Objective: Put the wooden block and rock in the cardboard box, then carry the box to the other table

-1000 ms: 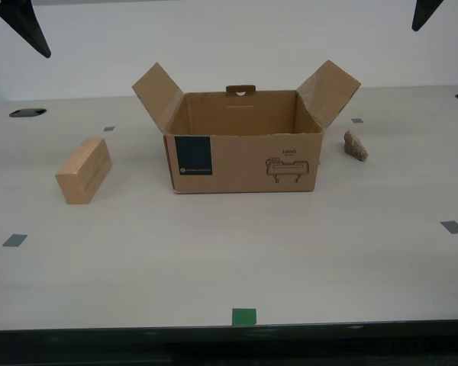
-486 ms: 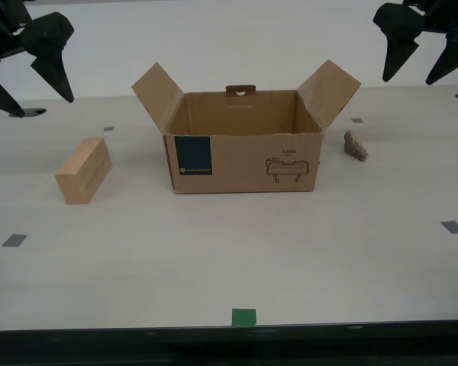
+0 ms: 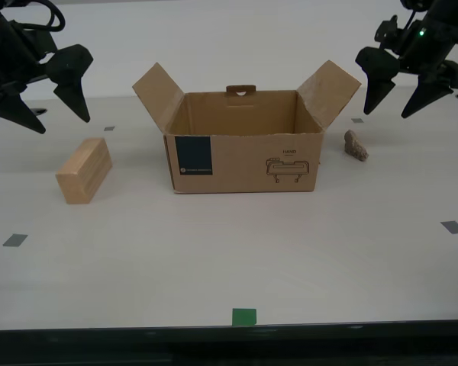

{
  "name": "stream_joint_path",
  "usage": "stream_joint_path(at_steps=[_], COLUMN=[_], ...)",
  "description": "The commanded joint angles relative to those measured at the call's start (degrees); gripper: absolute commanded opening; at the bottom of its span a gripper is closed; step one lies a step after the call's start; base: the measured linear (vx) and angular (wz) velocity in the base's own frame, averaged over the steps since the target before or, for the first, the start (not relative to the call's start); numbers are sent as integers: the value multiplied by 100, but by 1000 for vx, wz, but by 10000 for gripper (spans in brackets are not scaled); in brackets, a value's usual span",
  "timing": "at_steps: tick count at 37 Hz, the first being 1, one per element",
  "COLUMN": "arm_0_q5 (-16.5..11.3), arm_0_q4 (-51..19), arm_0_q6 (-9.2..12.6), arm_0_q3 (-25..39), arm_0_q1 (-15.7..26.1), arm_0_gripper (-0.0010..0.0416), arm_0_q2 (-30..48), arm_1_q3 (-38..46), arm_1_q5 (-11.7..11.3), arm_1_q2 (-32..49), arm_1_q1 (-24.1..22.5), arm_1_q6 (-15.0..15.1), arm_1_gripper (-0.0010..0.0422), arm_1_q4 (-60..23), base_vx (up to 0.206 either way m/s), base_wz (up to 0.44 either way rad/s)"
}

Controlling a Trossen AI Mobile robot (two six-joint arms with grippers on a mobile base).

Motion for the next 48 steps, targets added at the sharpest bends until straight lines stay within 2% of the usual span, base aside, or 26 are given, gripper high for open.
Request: stream_joint_path(at_steps=[1, 10, 23, 31, 37, 42, 48], arm_0_q5=[-39, -37, -35, -35, 24, 232, 238], arm_0_q4=[284, 752, 1364, 2013, 2415, 2833, 3106], arm_0_q6=[-83, -247, -295, -295, -302, -341, -400], arm_0_q3=[4, -9, -302, -601, -859, -1110, -1224], arm_0_q1=[15, 48, 114, 140, 153, 160, 184], arm_0_gripper=[389, 389, 387, 387, 387, 386, 384], arm_0_q2=[190, 372, 439, 439, 439, 439, 439], arm_1_q3=[2, -52, -807, -1060, -1226, -1335, -1429], arm_1_q5=[0, -2, -15, -590, -605, -605, -605], arm_1_q2=[186, 402, 400, 400, 400, 400, 400], arm_1_q1=[-9, -79, -223, -227, -232, -234, -234], arm_1_q6=[146, 234, 192, 188, 181, 166, 162], arm_1_gripper=[385, 385, 385, 385, 385, 385, 385], arm_1_q4=[131, 551, 1434, 1659, 1971, 2076, 2223], base_vx=[0, 0, 0, 0, 0, 0, 0], base_wz=[0, 0, 0, 0, 0, 0, 0])
